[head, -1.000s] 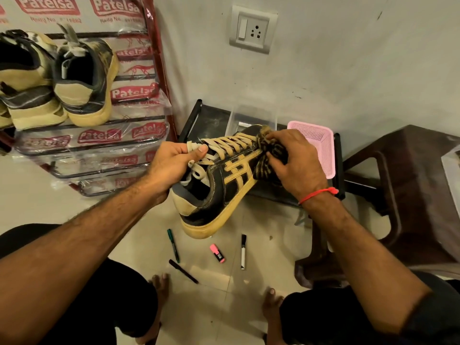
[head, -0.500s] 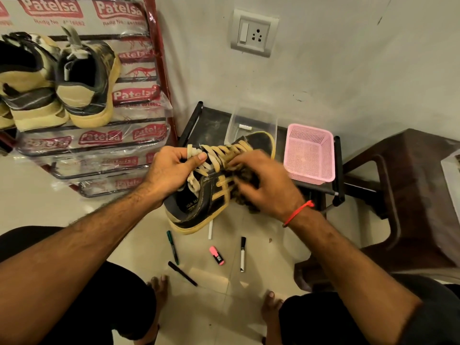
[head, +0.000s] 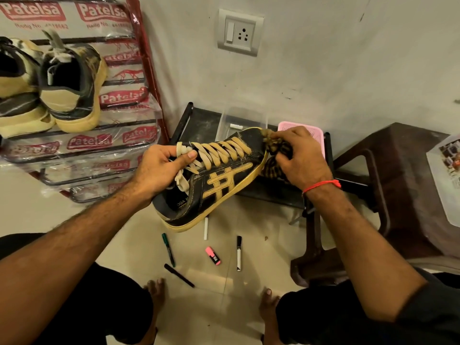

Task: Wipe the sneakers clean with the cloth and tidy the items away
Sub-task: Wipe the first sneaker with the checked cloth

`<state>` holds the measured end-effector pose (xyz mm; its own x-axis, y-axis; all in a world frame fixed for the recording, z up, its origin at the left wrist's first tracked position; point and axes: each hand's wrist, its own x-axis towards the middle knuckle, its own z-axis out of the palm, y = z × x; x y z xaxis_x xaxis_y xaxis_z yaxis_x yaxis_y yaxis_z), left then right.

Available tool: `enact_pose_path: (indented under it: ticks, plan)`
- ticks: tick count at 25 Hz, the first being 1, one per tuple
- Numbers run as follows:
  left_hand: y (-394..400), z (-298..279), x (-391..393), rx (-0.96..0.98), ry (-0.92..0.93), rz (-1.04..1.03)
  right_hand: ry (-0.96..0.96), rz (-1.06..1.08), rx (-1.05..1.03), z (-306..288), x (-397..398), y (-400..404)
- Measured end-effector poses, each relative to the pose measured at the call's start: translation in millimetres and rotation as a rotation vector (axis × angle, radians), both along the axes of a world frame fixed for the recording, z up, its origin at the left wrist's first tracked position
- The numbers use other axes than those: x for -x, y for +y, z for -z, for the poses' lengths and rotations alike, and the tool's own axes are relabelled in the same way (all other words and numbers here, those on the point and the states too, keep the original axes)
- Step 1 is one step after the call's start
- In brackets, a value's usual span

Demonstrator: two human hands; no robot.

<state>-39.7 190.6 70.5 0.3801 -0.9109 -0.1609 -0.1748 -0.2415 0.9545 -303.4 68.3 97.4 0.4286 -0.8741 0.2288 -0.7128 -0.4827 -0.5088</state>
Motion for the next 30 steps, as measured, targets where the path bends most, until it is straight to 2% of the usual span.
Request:
enact_pose_path:
  ticks: [4, 8, 11, 14, 16, 17, 19, 22, 25, 28, 30]
  plan:
    - [0.8, -2.0, 0.9, 0.033, 0.036, -0.044, -0.053, -0.088, 0.003, -1.8, -5.2, 6.4]
    - [1.7, -1.3, -1.8, 0.018, 0.021, -0.071, 0.059, -0.112, -0.063, -3.5, -21.1, 24.1]
    - [5.3, 5.2, 3.0, -0.055, -0.046, 0.003, 0.284, -0.089, -0.240, -4.7, -21.0, 21.4]
    - [6.9, 8.6, 17.7, -0.080, -0.091, 0.075, 0.600, -0.048, -0.458, -3.2, -10.4, 17.5]
    - [3.7, 0.0, 17.4, -0.019, 0.023, -0.028, 0.790, -0.061, -0.536, -3.6, 0.7, 15.5]
    - [1.5, -6.0, 13.4, 0.022, 0.092, -0.083, 0.818, -0.057, -0.565, -4.0, 5.0, 14.8]
    - [-1.9, -15.1, 4.3, 0.076, 0.150, -0.142, 0.737, -0.024, -0.573, -4.5, 8.2, 12.8]
    - [-0.7, -14.9, 1.9, 0.071, 0.113, -0.138, 0.501, 0.004, -0.476, -8.1, -0.3, 12.9]
    - [1.6, -13.9, 1.7, 0.012, 0.100, -0.148, 0.206, -0.018, -0.310, -14.1, -12.3, 16.2]
    - [-0.2, -13.3, -0.1, -0.084, 0.169, -0.167, -0.104, -0.077, -0.174, -17.3, -22.5, 24.7]
    - [-2.4, -8.9, 3.2, -0.172, 0.215, -0.180, -0.174, -0.115, -0.148, -13.1, -25.1, 27.9]
